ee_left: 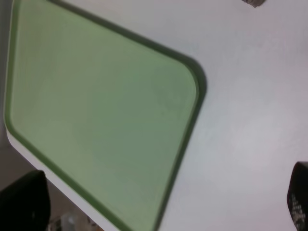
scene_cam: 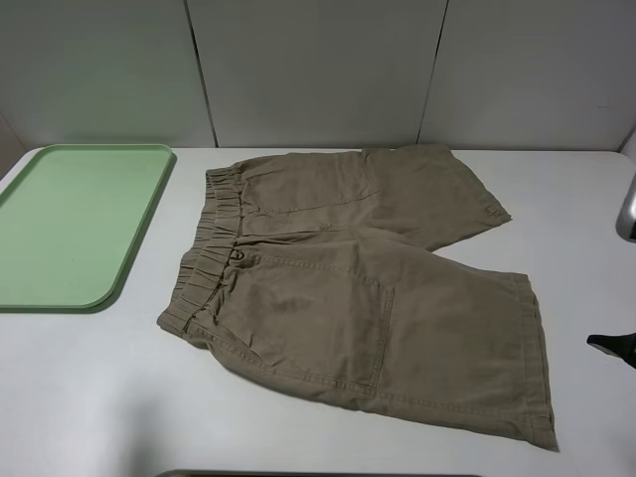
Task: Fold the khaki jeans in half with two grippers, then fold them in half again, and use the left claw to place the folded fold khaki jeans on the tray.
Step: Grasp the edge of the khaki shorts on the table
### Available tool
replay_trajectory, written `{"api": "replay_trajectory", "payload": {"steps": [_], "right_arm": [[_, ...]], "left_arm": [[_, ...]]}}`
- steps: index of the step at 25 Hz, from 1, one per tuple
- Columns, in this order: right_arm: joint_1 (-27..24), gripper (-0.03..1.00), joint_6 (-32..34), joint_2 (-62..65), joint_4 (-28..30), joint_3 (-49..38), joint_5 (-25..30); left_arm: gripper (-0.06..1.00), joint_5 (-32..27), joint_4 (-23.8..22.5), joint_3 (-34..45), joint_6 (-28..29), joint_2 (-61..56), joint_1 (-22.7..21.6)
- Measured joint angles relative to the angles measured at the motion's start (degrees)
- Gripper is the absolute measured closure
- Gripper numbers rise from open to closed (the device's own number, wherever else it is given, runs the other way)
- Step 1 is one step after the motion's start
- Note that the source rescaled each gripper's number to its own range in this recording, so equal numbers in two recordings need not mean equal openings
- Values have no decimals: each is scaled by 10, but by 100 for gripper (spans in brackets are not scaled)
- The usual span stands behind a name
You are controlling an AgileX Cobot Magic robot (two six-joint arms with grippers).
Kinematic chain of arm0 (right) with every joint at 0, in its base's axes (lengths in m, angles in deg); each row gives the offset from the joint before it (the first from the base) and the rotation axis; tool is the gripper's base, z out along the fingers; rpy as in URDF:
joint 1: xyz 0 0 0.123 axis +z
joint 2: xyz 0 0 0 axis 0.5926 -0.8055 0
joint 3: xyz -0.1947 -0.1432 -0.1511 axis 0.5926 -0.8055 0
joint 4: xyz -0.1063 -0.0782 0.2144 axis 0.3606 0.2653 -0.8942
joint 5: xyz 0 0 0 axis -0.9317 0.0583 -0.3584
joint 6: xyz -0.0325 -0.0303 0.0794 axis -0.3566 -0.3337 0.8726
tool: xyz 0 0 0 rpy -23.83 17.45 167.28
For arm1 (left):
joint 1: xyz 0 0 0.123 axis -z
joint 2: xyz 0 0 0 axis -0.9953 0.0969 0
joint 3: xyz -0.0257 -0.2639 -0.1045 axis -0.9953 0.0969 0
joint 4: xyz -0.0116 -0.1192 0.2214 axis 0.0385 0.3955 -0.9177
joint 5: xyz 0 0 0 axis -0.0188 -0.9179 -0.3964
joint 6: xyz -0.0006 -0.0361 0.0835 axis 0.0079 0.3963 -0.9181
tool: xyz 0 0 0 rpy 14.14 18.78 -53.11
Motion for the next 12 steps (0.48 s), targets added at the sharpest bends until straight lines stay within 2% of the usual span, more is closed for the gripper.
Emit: {"api": "replay_trajectory", "payload": {"steps": [5,12], "right_arm": [[31,-3,-5,-59,29,0,-38],[66,-3,-8,-102,89,-65,-110]], "left_arm": [[-5,45,-8,0,-61,65,0],[-4,103,-32,0,-73,161,0]]}}
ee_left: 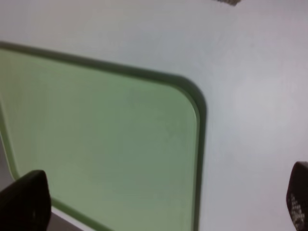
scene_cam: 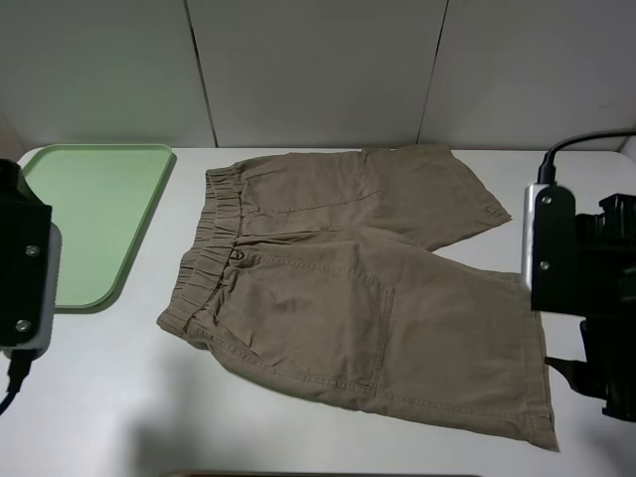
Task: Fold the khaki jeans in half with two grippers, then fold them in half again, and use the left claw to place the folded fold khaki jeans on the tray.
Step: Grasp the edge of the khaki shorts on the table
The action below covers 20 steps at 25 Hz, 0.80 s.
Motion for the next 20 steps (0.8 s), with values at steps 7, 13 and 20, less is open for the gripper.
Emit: {"api": "replay_trajectory", "payload": {"steps": [7,13,20], "right_arm": [[31,-3,-1,42,33,-79,-43],[31,-3,28,75,33,-86,-69],[31,-3,33,74,30,-105,-85]], "left_arm": [[-4,53,0,0,-1,61,0],[-4,65,0,0,-1,112,0],[-4,67,0,0,-1,156,0]]}}
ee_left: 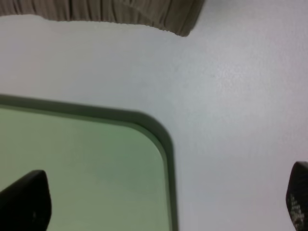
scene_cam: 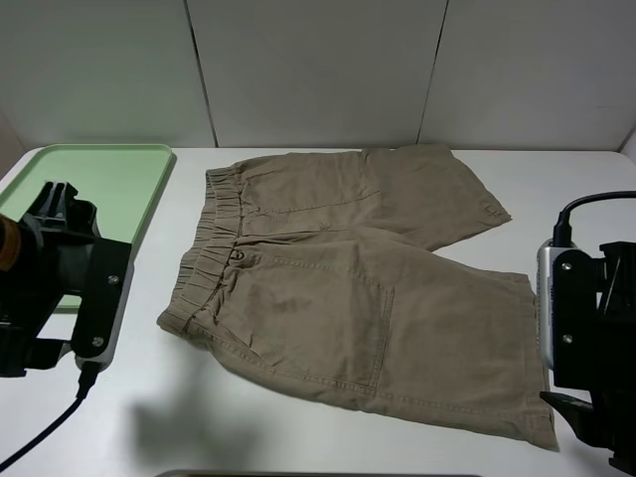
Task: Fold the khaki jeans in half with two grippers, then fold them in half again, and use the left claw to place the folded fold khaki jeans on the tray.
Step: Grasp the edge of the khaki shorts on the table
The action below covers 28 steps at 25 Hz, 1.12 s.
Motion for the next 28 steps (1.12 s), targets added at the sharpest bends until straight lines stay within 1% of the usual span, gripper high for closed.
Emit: {"api": "replay_trajectory", "payload": {"steps": [3,10,17,20,28], "right_arm": [[0,-3,0,-2,0,-6,-5],[0,-3,0,-52,7,-6,-46],[0,-3,2,-129,29,-7,-103],[0,-3,4,-153,33,-7,-120],[0,-3,7,-168,32,-7,-134]], "left_arm": [[-4,8,-1,0,0,21,0],[-4,55,-5,0,0,75,0],[-4,90,-43,0,0,113,0],[-4,108,-48,0,0,123,0],[-3,143,-51,-1,0,155,0]]}}
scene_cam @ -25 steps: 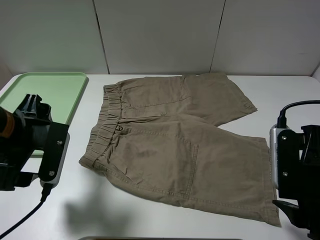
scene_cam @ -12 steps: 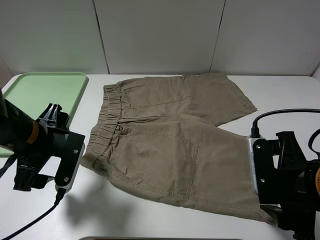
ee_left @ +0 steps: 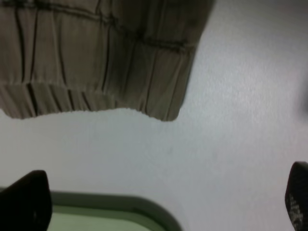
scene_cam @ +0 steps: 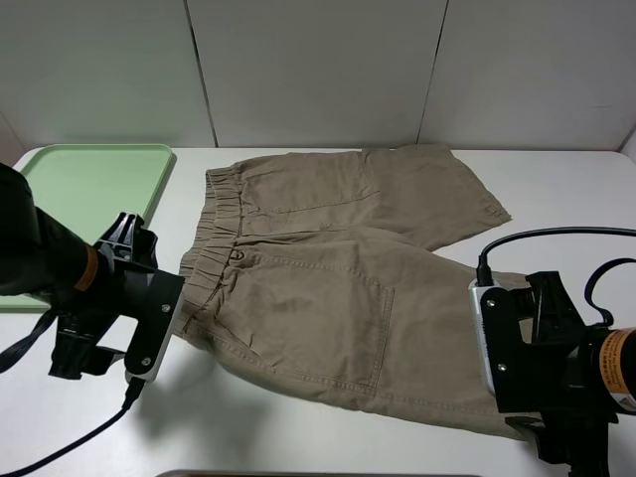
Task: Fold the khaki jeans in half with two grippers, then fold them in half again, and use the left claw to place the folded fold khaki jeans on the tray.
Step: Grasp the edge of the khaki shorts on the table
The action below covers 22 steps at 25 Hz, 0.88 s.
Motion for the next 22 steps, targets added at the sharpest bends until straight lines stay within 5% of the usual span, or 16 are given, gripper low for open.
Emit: {"api": "replay_trajectory", "payload": {"steps": [22], "right_arm": [[0,-3,15,-94,18,0,-44]], "left_arm": [[-1,84,-22,-1,0,82,0]]}}
